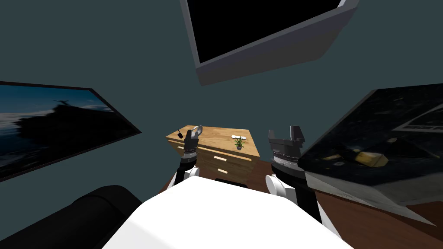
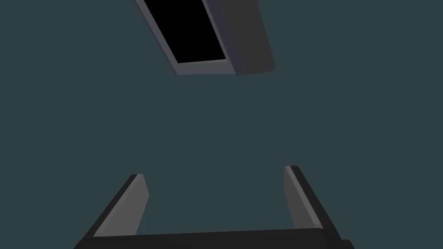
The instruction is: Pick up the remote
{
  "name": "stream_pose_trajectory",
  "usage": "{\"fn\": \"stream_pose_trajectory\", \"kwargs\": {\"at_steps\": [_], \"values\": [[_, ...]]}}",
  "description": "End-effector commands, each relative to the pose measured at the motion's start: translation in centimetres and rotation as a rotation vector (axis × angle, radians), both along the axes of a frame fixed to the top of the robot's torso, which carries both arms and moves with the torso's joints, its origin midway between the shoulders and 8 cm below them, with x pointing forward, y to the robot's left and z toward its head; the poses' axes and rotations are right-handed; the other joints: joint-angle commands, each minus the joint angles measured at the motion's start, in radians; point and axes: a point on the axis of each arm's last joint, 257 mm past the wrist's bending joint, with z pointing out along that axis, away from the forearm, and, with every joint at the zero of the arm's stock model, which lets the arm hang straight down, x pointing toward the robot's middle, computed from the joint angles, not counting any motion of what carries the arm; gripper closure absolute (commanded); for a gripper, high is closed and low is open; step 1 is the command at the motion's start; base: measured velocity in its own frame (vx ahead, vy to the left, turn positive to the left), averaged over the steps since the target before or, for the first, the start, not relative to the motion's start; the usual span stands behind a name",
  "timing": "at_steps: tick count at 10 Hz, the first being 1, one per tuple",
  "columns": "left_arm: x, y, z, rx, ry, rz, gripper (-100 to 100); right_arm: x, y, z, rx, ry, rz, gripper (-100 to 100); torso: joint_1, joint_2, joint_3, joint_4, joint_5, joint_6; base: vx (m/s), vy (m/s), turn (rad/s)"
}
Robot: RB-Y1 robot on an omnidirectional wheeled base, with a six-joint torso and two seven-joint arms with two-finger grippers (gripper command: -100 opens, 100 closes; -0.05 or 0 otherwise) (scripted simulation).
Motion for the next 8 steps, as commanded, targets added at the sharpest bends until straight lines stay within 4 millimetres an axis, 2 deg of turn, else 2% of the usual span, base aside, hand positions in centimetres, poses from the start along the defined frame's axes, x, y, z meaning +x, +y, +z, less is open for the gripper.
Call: {"fn": "stream_pose_trajectory", "kwargs": {"at_steps": [1,4,7,8], "values": [[0.0,0.0,0.0,0.000,0.000,0.000,0,0.2,0.7,-0.3,-0.035,0.009,0.023,-100,0.000,0.000,0.000,0.000,0.000,0.000,-0.028,0.018,0.056],[0.0,0.0,0.0,0.000,0.000,0.000,0,0.7,2.5,-1.6,-0.117,0.036,0.085,-100,0.003,0.005,0.003,0.001,0.001,0.000,-0.088,0.052,0.078],[0.0,0.0,0.0,0.000,0.000,0.000,0,0.9,3.5,-2.3,-0.170,0.053,0.120,-100,0.004,0.005,0.003,0.001,0.001,0.000,-0.069,0.058,0.055],[0.0,0.0,0.0,0.000,0.000,0.000,0,1.1,4.3,-3.2,-0.206,0.067,0.147,-100,0.003,0.004,0.002,0.001,0.001,0.000,-0.075,0.058,0.096]]}}
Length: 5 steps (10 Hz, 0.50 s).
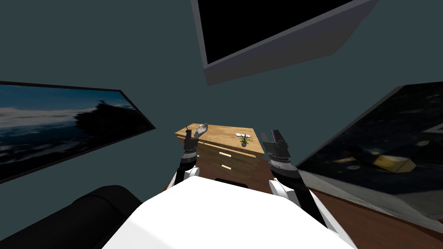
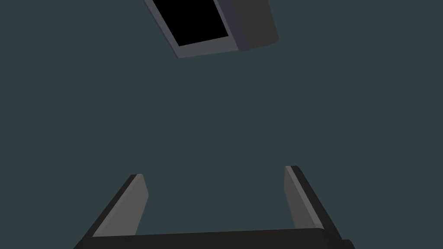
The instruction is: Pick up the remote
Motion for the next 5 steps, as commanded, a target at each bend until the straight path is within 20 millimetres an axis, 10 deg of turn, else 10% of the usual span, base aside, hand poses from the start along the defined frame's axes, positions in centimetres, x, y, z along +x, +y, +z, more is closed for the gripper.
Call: {"fn": "stream_pose_trajectory", "kwargs": {"at_steps": [1,5], "values": [[0.0,0.0,0.0,0.000,0.000,0.000,0,0.1,0.4,-0.4,-0.025,0.008,0.017,-100,0.000,0.000,0.000,0.000,0.000,0.000,-0.078,0.045,0.053],[0.0,0.0,0.0,0.000,0.000,0.000,0,0.4,2.1,-2.6,-0.119,0.044,0.083,-100,0.001,0.003,0.002,0.001,0.000,0.000,-0.101,0.067,0.094]]}}
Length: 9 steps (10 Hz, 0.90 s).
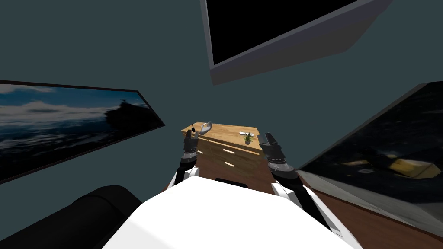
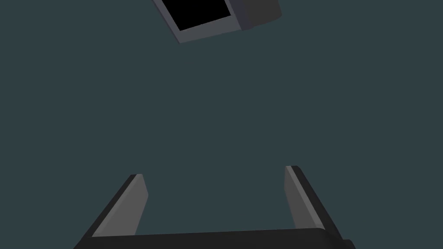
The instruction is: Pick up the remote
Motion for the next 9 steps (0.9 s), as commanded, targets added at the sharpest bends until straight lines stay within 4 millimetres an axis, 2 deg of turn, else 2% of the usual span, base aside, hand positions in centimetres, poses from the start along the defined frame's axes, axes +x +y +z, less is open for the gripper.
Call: {"fn": "stream_pose_trajectory", "kwargs": {"at_steps": [1,2,3,4,5,6,7,8,9], "values": [[0.0,0.0,0.0,0.000,0.000,0.000,0,0.1,0.8,-1.3,-0.048,0.021,0.035,-100,0.000,0.000,0.000,0.000,0.000,0.000,-0.112,0.063,0.142],[0.0,0.0,0.0,0.000,0.000,0.000,0,0.1,0.9,-1.4,-0.064,0.024,0.042,-100,0.000,0.001,0.000,0.000,0.000,0.000,-0.085,0.062,0.070],[0.0,0.0,0.0,0.000,0.000,0.000,0,0.2,1.5,-2.7,-0.098,0.042,0.068,-100,0.000,0.000,0.000,0.000,0.000,0.000,-0.092,0.087,0.159],[0.0,0.0,0.0,0.000,0.000,0.000,0,0.1,1.6,-2.9,-0.120,0.046,0.078,-100,0.001,0.000,0.000,0.000,0.000,0.000,-0.093,0.064,0.072],[0.0,0.0,0.0,0.000,0.000,0.000,0,0.1,2.1,-4.3,-0.154,0.066,0.103,-100,0.000,0.000,0.000,0.000,0.000,0.000,-0.116,0.087,0.156],[0.0,0.0,0.0,0.000,0.000,0.000,0,0.0,2.2,-4.5,-0.180,0.071,0.114,-100,0.001,0.001,0.000,0.000,0.000,0.000,-0.109,0.066,0.095],[0.0,0.0,0.0,0.000,0.000,0.000,0,0.0,2.6,-6.0,-0.214,0.093,0.139,-100,0.000,0.001,0.000,0.000,0.000,0.000,-0.121,0.072,0.237],[0.0,0.0,0.0,0.000,0.000,0.000,0,-0.1,2.6,-6.3,-0.243,0.098,0.151,-100,0.000,0.001,0.001,0.000,0.000,-0.001,-0.100,0.073,0.076],[0.0,0.0,0.0,0.000,0.000,0.000,0,-0.2,2.8,-7.9,-0.279,0.122,0.175,-100,0.000,0.001,0.000,0.000,0.000,0.000,-0.106,0.109,0.153]]}}
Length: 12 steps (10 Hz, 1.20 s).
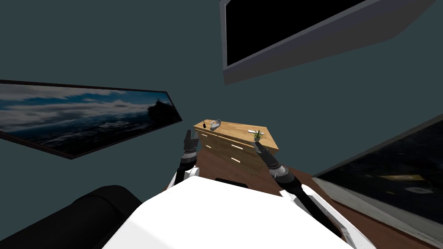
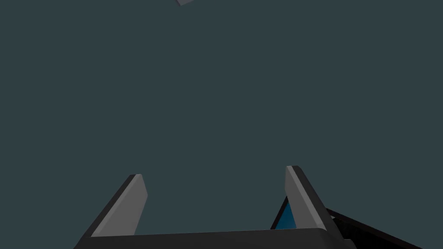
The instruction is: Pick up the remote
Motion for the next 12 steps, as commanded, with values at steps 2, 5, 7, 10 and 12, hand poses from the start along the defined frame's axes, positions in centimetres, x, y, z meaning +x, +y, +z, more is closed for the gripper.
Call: {"fn": "stream_pose_trajectory", "kwargs": {"at_steps": [2,5,7,10,12], "values": [[0.0,0.0,0.0,0.000,0.000,0.000,0,-0.2,0.0,-0.9,-0.053,0.015,0.028,-100,-0.001,-0.001,0.000,0.000,0.000,0.000,-0.063,0.058,0.049],[0.0,0.0,0.0,0.000,0.000,0.000,0,-0.6,-0.2,-4.7,-0.165,0.073,0.085,-100,-0.003,-0.003,-0.001,0.000,0.000,0.000,-0.070,0.067,0.186],[0.0,0.0,0.0,0.000,0.000,0.000,0,-1.0,-0.7,-6.8,-0.236,0.106,0.115,-100,-0.003,-0.002,-0.001,0.000,0.000,0.001,-0.091,0.078,0.167],[0.0,0.0,0.0,0.000,0.000,0.000,0,-1.5,-1.7,-9.1,-0.337,0.145,0.154,-100,-0.002,-0.002,-0.001,0.000,0.000,0.000,-0.070,0.082,0.171],[0.0,0.0,0.0,0.000,0.000,0.000,0,-1.9,-2.8,-11.2,-0.403,0.180,0.176,-100,-0.006,-0.004,-0.002,-0.001,-0.001,0.001,-0.045,0.044,0.101]]}}
